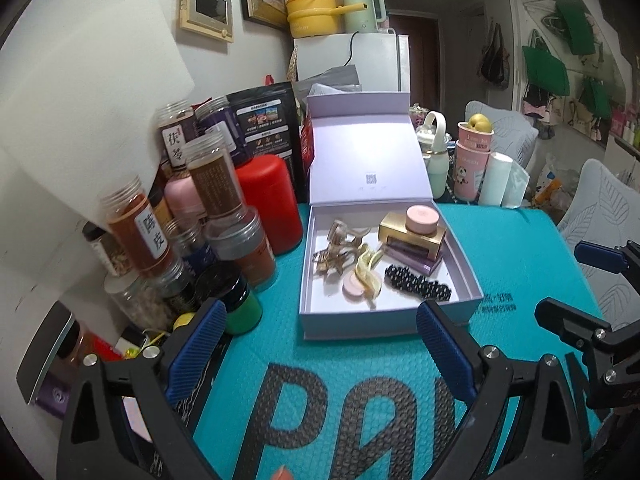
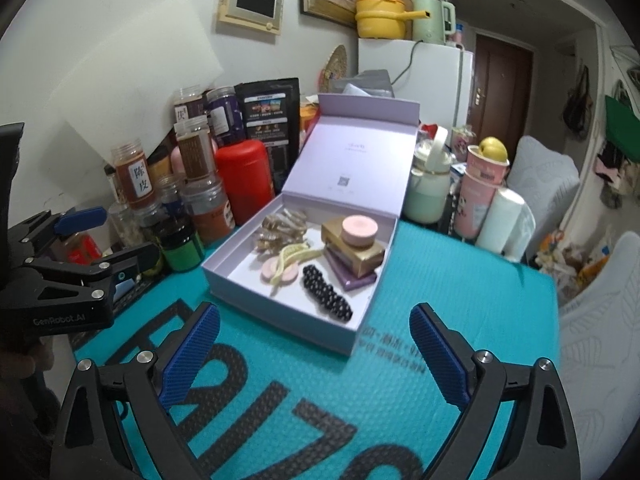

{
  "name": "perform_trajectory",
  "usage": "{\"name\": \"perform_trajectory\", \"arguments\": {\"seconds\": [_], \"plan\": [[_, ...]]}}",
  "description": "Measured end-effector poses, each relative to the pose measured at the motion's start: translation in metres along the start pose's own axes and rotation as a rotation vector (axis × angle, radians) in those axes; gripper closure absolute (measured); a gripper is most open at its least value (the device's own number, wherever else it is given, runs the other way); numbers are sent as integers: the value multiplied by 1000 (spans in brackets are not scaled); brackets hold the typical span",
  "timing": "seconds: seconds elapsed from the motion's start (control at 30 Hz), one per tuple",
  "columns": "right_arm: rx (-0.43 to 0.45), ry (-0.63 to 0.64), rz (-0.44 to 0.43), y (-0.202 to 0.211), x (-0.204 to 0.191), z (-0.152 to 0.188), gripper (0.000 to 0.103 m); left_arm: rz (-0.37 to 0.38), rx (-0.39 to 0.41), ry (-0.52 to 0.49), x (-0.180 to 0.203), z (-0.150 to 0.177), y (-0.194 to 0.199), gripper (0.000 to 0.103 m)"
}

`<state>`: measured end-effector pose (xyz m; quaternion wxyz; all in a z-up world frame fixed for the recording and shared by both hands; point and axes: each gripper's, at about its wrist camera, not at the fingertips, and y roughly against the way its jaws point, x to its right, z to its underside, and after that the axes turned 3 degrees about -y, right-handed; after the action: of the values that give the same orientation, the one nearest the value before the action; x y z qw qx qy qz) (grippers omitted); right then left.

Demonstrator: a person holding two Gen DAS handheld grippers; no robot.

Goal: Organize rigid objects

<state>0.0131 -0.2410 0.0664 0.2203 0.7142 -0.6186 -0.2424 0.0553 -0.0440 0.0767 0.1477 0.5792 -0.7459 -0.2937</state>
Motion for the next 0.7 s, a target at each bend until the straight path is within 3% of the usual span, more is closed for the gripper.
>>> {"name": "perform_trajectory", "arguments": {"seconds": [0.7], "plan": [[-68, -23, 31, -4, -8, 31, 6, 25, -75, 43, 4, 32, -2, 5]]}}
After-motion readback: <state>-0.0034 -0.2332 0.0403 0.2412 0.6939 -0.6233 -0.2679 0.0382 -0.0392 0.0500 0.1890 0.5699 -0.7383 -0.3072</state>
